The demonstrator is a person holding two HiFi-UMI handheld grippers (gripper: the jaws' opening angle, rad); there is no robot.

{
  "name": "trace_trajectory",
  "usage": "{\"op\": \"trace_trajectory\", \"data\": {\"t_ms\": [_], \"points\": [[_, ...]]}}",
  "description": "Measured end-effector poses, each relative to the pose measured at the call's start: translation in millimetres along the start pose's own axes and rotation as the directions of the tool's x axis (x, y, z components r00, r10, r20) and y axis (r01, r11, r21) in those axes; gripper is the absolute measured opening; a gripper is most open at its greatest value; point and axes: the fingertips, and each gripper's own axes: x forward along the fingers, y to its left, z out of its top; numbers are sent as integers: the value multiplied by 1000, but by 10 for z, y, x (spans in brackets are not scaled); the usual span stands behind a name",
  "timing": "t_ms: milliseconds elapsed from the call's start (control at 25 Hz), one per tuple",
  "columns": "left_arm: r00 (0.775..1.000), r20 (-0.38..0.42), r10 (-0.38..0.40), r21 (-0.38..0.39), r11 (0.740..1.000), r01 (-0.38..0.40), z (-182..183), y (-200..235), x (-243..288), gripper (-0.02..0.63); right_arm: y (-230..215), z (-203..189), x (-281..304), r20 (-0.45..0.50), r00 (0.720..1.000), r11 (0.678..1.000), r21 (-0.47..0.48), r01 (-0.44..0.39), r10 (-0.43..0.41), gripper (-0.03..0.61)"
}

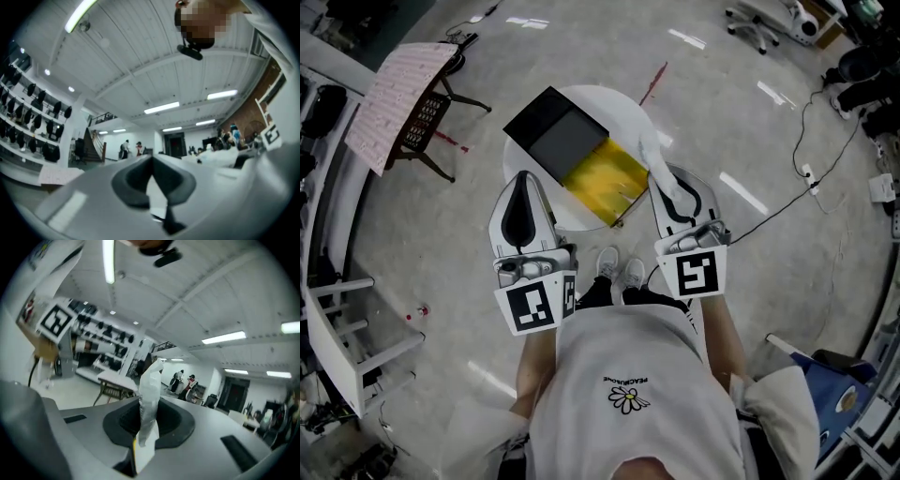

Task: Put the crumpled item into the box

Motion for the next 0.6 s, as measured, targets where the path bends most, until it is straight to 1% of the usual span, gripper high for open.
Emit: {"op": "trace_trajectory", "data": {"t_ms": [40, 80, 120, 160, 200, 240, 320, 360, 440, 480, 600], "points": [[1000, -6, 5, -5, 1000, -5, -31, 33, 0, 0, 116, -110, 166, -44, 999, 995, -96, -33, 29, 31], [1000, -11, 10, -9, 1000, -10, -57, 69, 0, 0, 236, -224, 339, -77, 996, 979, -192, -69, 55, 32], [1000, -15, 14, -10, 1000, -14, -81, 104, -4, 0, 366, -358, 506, -109, 991, 952, -285, -111, 83, 32], [1000, -21, 20, -10, 1000, -20, -105, 137, -12, 0, 503, -521, 661, -147, 983, 915, -372, -158, 110, 32], [999, -28, 27, -10, 1000, -27, -128, 169, -25, 0, 640, -707, 802, -188, 973, 868, -450, -209, 137, 32], [999, -35, 37, -11, 999, -37, -152, 204, -41, 1, 775, -907, 931, -230, 960, 815, -517, -262, 162, 32], [996, -52, 67, -17, 998, -68, -204, 294, -80, 1, 1026, -1304, 1148, -314, 926, 699, -615, -365, 208, 32], [995, -62, 82, -19, 996, -83, -231, 347, -96, 0, 1131, -1481, 1237, -353, 909, 644, -646, -409, 224, 32], [991, -81, 110, -20, 994, -112, -292, 448, -122, 0, 1288, -1794, 1382, -424, 874, 547, -685, -482, 238, 32], [988, -91, 125, -19, 992, -128, -325, 490, -141, 0, 1342, -1933, 1435, -457, 857, 497, -700, -512, 239, 32], [977, -121, 177, -23, 983, -181, -423, 605, -235, 2, 1463, -2274, 1546, -535, 813, 335, -740, -583, 232, 32]]}}
